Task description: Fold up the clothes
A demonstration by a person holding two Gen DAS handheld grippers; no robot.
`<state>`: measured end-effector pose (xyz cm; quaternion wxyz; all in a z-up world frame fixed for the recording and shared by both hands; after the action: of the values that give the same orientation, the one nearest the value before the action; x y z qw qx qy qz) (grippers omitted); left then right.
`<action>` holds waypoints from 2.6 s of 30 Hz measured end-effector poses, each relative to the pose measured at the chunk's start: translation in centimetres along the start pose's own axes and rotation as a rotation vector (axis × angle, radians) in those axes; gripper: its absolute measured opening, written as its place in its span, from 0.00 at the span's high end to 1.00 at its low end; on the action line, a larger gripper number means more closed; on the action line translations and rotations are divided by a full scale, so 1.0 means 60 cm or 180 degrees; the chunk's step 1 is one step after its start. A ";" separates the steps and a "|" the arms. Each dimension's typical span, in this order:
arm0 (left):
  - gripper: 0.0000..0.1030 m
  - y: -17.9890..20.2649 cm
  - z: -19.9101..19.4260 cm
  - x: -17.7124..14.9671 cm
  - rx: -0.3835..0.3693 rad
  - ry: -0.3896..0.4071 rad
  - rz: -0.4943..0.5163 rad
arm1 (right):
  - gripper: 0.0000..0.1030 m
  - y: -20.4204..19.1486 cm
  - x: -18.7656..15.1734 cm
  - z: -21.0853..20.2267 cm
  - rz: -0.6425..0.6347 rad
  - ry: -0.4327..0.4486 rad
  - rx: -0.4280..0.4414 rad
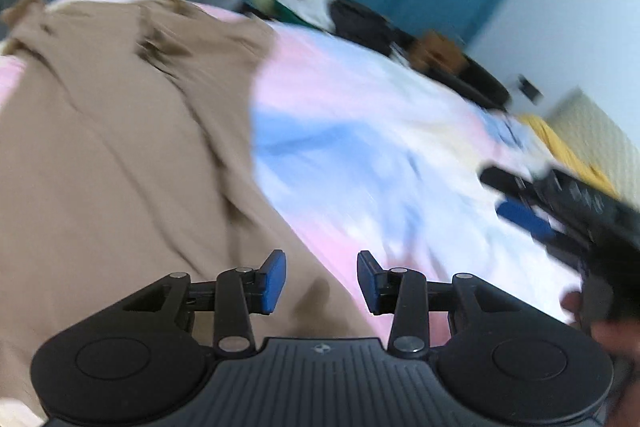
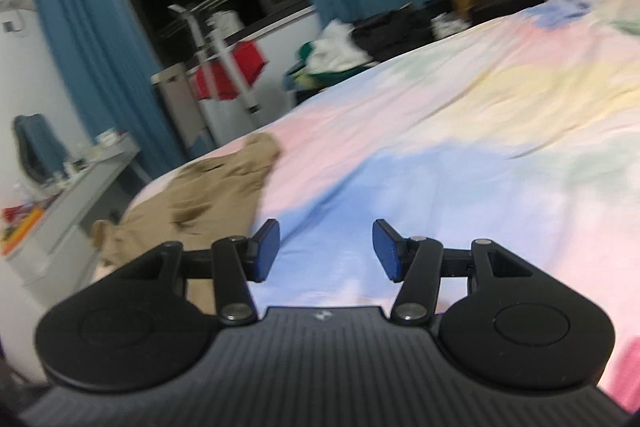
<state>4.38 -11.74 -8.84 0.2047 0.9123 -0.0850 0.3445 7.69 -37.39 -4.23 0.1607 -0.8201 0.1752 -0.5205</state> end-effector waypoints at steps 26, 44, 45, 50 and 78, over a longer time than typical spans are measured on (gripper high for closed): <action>0.99 -0.062 -0.090 -0.024 -0.0134 -0.0268 -0.0185 | 0.47 0.031 -0.032 0.028 0.0406 -0.0225 0.0124; 0.85 -0.236 -0.117 -0.044 0.0413 -0.0506 -0.0456 | 0.47 -0.137 -0.199 0.089 -0.0300 -0.1887 0.1000; 0.83 -0.236 -0.120 -0.042 0.0350 -0.0451 -0.0475 | 0.47 -0.141 -0.207 0.089 -0.0361 -0.1949 0.0976; 0.69 -0.239 -0.136 -0.031 0.0070 -0.0168 -0.0604 | 0.47 -0.162 -0.244 0.090 -0.0666 -0.2254 0.0853; 0.19 -0.321 -0.215 0.075 0.0318 0.0445 -0.0770 | 0.88 -0.199 -0.214 0.048 -0.1197 -0.2379 0.0737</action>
<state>5.78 11.11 -3.14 0.2044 0.8987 0.0573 0.3838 6.64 -20.77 -10.30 0.2065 -0.9464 -0.1070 -0.2242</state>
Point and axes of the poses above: each gripper's, at about its wrist camera, not at the fingertips, and z roughly the way its jaws point, y to its right, x to its top, the point moved 8 cm from there along z, roughly the way its jaws point, and after that the axes turned 5 degrees about x, right-handed, at the moved point
